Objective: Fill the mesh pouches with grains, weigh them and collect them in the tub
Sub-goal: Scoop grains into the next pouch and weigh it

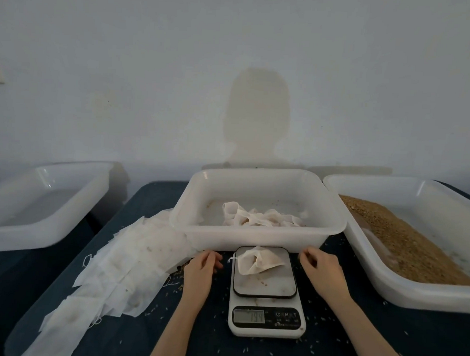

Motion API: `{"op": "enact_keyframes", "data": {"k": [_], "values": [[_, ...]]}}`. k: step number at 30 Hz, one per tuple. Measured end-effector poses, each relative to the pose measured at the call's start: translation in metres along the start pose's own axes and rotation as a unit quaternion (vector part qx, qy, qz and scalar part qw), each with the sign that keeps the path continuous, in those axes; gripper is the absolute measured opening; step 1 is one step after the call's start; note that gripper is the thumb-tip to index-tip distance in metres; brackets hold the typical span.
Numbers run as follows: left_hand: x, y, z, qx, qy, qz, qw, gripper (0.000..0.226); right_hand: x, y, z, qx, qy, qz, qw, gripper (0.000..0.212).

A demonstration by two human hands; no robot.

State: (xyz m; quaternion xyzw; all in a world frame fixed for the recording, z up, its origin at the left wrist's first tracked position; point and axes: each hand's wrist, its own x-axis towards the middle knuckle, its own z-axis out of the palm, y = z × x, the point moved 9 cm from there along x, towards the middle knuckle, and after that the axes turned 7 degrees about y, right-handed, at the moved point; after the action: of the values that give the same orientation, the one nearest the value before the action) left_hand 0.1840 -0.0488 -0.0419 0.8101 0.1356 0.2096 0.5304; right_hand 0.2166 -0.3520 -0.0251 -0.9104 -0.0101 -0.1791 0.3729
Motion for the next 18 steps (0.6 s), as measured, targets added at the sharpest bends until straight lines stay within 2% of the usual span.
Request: {"op": "enact_keyframes", "data": {"k": [7, 11, 13, 16, 18], "values": [[0.000, 0.001, 0.000, 0.003, -0.007, -0.003, 1.000, 0.028, -0.003, -0.011, -0.009, 0.044, 0.032, 0.002, 0.999, 0.019], [0.000, -0.001, 0.002, 0.005, -0.010, -0.008, 1.000, 0.027, -0.009, -0.056, -0.013, 0.059, 0.027, -0.063, 0.996, 0.022], [-0.001, -0.001, 0.003, 0.011, -0.014, -0.008, 1.000, 0.027, -0.013, -0.089, -0.004, 0.020, -0.018, -0.112, 0.993, 0.021], [-0.001, 0.000, 0.003, 0.019, -0.016, -0.001, 1.000, 0.026, -0.017, -0.127, 0.017, -0.098, -0.069, -0.179, 0.976, 0.035], [-0.001, 0.000, 0.002, 0.021, -0.015, 0.002, 1.000, 0.026, -0.020, -0.139, 0.031, -0.169, -0.085, -0.212, 0.959, 0.031]]}}
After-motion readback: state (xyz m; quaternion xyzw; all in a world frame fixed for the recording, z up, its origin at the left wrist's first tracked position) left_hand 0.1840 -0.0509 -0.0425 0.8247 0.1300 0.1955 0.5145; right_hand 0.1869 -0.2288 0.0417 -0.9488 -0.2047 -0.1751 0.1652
